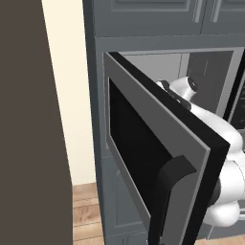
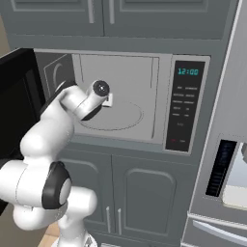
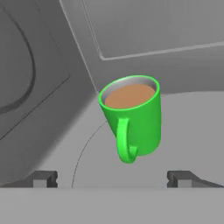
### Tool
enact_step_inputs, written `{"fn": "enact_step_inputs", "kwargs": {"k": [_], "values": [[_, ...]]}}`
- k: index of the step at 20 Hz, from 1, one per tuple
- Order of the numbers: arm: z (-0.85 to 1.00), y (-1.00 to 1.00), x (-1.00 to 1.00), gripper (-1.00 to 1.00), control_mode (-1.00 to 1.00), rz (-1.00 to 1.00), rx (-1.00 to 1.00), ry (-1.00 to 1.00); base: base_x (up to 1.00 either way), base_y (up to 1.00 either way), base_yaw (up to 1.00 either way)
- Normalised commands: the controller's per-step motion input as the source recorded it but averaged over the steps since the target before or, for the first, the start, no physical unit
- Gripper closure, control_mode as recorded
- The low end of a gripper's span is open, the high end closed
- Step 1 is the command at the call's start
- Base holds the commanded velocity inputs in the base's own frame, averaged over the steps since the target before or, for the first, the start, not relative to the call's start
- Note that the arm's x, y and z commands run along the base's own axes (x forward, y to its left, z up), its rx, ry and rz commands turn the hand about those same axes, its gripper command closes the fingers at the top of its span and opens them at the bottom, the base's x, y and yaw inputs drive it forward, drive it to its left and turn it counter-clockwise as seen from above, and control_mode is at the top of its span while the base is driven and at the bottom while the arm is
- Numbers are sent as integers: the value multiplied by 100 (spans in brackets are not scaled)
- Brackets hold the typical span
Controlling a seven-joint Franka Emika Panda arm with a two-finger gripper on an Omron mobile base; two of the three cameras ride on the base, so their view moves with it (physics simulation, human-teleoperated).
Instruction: Pick the cup of tea, navigate to the dining table, and place it on the saucer.
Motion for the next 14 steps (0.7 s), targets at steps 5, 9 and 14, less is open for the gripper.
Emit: {"fn": "enact_step_inputs", "kwargs": {"k": [5,9,14], "values": [[-11,2,8,-100,-100,-8,-5,0,0,0,0],[0,11,28,-100,-100,-7,-3,0,0,0,0],[0,1,25,-100,-100,-3,-1,3,0,0,0]]}}
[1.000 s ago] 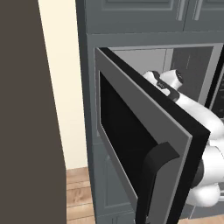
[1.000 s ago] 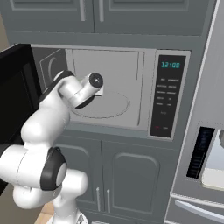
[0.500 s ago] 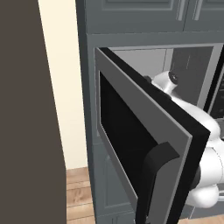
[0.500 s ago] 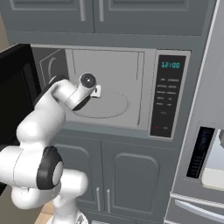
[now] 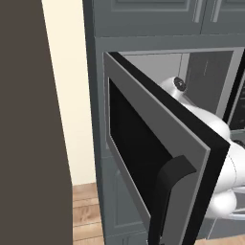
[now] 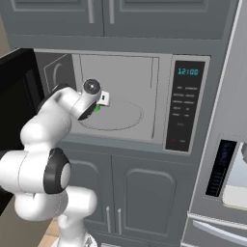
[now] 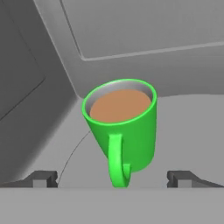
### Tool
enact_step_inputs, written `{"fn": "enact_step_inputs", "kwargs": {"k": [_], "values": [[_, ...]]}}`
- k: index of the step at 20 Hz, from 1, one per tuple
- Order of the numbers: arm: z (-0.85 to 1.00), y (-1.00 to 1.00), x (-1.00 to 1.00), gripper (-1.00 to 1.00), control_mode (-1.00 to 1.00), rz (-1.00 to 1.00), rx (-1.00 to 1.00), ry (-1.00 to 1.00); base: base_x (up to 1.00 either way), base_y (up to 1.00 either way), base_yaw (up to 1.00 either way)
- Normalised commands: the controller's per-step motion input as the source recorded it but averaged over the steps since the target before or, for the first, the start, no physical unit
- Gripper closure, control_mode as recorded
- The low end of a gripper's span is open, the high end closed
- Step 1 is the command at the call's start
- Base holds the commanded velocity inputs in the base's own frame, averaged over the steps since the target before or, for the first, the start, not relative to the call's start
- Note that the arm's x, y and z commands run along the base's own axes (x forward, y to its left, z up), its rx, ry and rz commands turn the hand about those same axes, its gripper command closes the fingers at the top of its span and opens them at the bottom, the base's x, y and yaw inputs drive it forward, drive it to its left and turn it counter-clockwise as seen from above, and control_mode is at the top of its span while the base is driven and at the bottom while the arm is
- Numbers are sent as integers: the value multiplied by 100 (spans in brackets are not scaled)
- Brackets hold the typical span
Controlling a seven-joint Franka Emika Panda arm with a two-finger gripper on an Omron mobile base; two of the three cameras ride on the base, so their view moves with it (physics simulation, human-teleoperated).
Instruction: Pick the cup of tea, navigate to the dining table, and place it on the saucer.
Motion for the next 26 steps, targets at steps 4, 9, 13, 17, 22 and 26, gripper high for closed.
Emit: {"fn": "enact_step_inputs", "kwargs": {"k": [4,9,13,17,22,26], "values": [[0,7,0,-100,-100,-4,0,8,0,0,0],[-4,0,4,-100,-100,-6,0,9,0,0,0],[-3,0,31,-100,-100,-4,0,5,0,0,0],[-2,0,27,-100,-100,-4,0,7,0,0,0],[-2,0,7,-100,-100,-4,0,6,0,0,0],[-13,0,0,-100,-100,-3,0,4,0,0,0]]}}
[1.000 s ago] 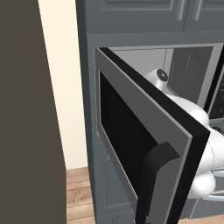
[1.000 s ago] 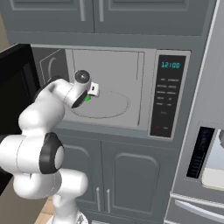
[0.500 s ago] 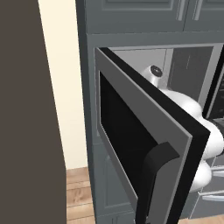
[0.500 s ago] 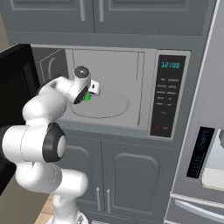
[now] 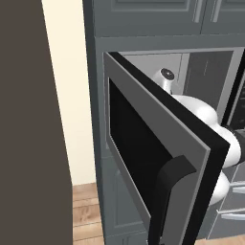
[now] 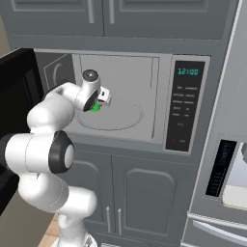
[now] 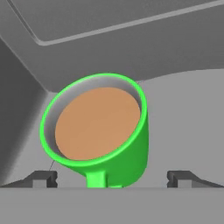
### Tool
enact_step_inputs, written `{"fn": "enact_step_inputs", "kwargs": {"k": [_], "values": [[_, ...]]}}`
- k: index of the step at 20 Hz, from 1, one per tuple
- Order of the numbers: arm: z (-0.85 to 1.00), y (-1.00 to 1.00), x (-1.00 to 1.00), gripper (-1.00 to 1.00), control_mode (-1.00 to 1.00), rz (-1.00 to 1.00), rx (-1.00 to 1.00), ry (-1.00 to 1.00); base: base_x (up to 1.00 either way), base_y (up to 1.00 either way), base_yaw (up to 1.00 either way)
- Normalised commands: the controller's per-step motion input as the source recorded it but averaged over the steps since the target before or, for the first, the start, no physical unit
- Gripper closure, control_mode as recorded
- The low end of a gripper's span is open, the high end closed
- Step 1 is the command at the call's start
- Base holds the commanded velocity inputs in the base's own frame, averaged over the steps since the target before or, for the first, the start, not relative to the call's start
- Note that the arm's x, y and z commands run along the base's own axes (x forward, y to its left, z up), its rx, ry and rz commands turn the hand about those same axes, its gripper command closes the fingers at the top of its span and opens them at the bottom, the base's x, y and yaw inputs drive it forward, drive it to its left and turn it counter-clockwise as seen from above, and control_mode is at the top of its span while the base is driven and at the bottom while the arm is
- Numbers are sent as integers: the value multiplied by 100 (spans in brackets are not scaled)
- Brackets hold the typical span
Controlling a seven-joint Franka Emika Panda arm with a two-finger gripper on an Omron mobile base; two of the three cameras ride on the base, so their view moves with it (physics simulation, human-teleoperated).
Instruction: Pick the cup of tea, navigate to the dining table, and place it on the saucer.
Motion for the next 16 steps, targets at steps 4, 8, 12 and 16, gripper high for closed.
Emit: {"fn": "enact_step_inputs", "kwargs": {"k": [4,8,12,16], "values": [[-5,0,0,-100,-100,-3,0,1,0,0,0],[-6,0,0,100,-100,-3,0,0,0,0,0],[-1,1,5,100,-100,-4,0,0,0,0,0],[-18,2,0,100,-100,-5,0,1,0,0,0]]}}
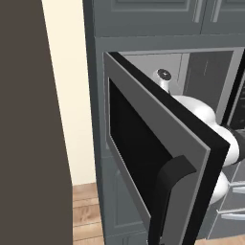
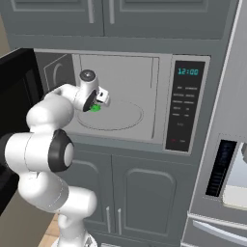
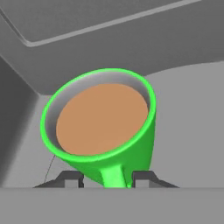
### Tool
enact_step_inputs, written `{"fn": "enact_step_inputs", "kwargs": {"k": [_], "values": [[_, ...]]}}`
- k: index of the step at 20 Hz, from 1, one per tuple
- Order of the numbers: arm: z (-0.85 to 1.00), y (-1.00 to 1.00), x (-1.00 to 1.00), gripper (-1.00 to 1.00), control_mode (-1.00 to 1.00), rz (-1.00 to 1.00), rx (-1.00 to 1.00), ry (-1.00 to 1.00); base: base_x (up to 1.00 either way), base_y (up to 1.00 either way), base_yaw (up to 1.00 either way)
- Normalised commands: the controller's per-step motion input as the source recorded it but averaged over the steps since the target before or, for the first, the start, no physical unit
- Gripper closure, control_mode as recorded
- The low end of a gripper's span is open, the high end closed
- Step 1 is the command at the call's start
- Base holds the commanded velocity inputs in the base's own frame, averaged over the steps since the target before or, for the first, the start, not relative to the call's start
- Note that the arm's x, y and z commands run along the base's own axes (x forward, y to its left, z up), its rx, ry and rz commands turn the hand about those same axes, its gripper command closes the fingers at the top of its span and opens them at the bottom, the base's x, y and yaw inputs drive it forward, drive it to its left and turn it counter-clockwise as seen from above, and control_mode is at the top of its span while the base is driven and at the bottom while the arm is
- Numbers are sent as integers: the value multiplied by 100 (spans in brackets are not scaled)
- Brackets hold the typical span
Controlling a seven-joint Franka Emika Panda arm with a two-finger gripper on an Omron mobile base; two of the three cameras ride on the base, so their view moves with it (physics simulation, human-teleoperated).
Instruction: Pick the cup of tea, navigate to the dining table, and place it on the saucer.
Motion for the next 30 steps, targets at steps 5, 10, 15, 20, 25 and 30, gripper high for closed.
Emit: {"fn": "enact_step_inputs", "kwargs": {"k": [5,10,15,20,25,30], "values": [[-2,0,-2,100,-100,-1,6,0,0,0,0],[37,-46,-76,100,-100,0,13,0,0,0,0],[39,-58,-100,100,-100,0,8,-5,0,0,0],[41,-33,-100,100,-100,6,0,-14,0,0,0],[43,-17,-100,100,-100,24,0,-11,0,0,0],[24,-8,-100,100,-100,29,-1,0,0,0,0]]}}
